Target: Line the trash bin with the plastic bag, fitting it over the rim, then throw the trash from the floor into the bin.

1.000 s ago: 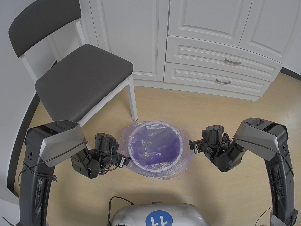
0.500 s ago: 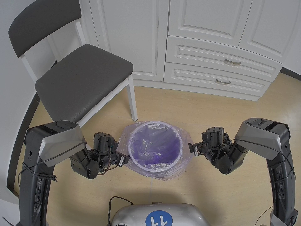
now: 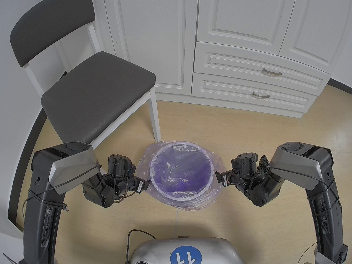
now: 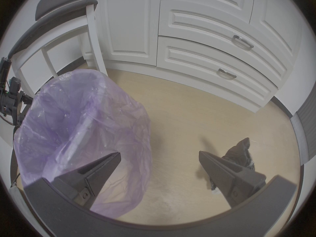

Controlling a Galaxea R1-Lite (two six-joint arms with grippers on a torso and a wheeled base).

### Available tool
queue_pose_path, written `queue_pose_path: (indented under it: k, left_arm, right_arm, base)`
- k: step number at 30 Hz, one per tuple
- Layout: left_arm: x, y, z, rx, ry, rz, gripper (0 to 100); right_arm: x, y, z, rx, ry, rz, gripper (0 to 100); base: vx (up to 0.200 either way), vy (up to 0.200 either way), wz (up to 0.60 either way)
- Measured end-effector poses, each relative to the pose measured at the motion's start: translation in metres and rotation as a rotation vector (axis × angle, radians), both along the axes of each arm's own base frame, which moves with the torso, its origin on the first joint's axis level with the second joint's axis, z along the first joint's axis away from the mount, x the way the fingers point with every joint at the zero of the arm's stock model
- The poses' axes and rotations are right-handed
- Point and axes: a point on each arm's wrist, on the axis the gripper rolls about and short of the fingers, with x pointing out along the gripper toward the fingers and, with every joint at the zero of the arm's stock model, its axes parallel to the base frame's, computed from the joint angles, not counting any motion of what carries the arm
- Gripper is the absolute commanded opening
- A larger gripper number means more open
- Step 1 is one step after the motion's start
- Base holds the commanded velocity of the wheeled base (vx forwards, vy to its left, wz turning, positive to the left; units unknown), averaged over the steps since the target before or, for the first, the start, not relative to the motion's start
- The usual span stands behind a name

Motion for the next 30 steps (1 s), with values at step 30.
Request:
queue_pose_path:
  k: [30]
  left_arm:
    - [0.000, 0.016, 0.000, -0.133, 0.036, -0.078, 100]
  right_arm:
    - [0.043, -0.013, -0.010, 0.250, 0.400, -0.131, 100]
  base:
    - [0.000, 0.000, 0.00]
